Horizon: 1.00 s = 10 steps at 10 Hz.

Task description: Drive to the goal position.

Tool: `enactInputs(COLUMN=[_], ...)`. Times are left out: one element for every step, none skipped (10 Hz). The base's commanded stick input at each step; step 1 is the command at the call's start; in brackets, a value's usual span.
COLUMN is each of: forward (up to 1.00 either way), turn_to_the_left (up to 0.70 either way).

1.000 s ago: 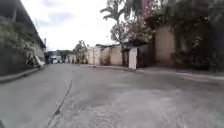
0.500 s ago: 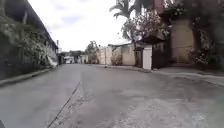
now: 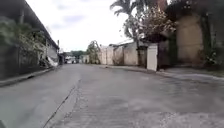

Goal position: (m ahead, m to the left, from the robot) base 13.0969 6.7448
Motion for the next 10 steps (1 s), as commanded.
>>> enactInputs(forward=[1.0,1.0,1.0,1.0,1.0,1.0,1.0,1.0,1.0,1.0], turn_to_the_left=[-0.21,0.19,0.19,0.19,-0.21,-0.21,-0.14,0.04,0.17,-0.21])
